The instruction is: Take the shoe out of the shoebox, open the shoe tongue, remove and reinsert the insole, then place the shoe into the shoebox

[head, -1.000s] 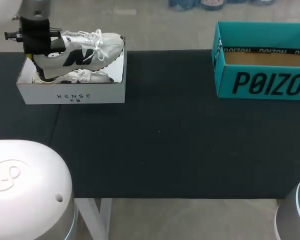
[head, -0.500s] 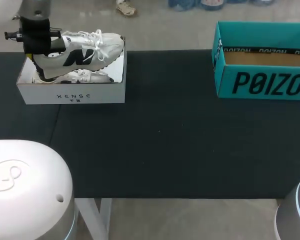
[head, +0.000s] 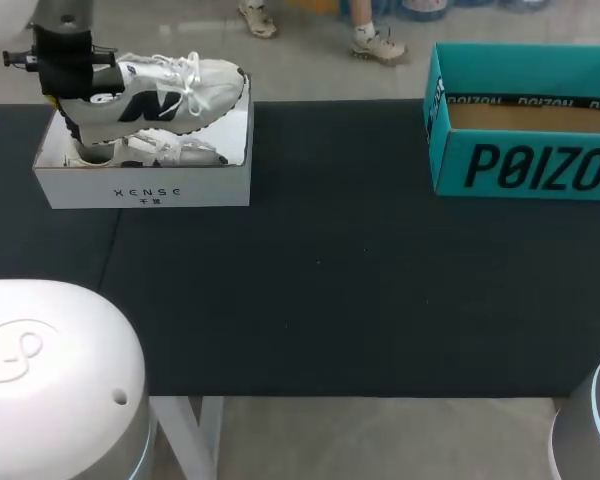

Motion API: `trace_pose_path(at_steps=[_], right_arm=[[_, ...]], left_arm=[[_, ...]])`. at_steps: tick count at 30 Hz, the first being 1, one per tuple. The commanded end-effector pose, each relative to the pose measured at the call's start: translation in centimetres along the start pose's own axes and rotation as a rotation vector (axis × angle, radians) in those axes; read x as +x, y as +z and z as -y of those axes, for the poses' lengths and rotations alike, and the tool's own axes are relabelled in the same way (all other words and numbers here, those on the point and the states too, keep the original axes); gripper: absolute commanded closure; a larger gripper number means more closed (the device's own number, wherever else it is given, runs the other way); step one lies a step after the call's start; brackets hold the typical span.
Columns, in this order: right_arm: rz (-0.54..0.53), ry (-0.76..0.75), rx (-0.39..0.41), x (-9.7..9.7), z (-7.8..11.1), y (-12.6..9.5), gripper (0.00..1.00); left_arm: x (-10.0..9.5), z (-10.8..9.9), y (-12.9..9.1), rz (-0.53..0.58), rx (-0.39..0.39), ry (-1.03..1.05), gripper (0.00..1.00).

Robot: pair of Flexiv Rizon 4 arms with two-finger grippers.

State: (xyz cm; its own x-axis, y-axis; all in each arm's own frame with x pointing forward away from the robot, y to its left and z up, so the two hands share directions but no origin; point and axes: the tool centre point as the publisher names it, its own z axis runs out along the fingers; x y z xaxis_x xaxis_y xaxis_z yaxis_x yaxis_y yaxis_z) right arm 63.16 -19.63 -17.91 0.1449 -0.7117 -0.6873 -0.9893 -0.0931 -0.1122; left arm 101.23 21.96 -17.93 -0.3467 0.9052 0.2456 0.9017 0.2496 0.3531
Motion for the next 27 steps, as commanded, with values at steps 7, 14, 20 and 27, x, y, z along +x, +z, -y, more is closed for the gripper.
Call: trace_pose_path(at_steps=[7,14,20,27], right_arm=[[-0.005,-0.001,0.364,-0.2,-0.7,0.1,0.00],[-0.005,-0.001,0.364,-0.2,-0.7,0.1,0.00],[-0.005,-0.001,0.364,-0.2,-0.7,0.1,0.00],[-0.005,-0.001,0.364,-0.2,-0.7,0.1,0.00]], left_arm=[[1.6,-6.1,1.5,0.018,-0.030,0.127,1.00],[2.0,-10.2,3.0,-0.012,-0.068,0.149,1.00],[1.9,-11.9,4.6,-0.011,-0.051,0.173,1.00],[0.7,-12.7,7.3,0.004,-0.006,0.200,1.00]])
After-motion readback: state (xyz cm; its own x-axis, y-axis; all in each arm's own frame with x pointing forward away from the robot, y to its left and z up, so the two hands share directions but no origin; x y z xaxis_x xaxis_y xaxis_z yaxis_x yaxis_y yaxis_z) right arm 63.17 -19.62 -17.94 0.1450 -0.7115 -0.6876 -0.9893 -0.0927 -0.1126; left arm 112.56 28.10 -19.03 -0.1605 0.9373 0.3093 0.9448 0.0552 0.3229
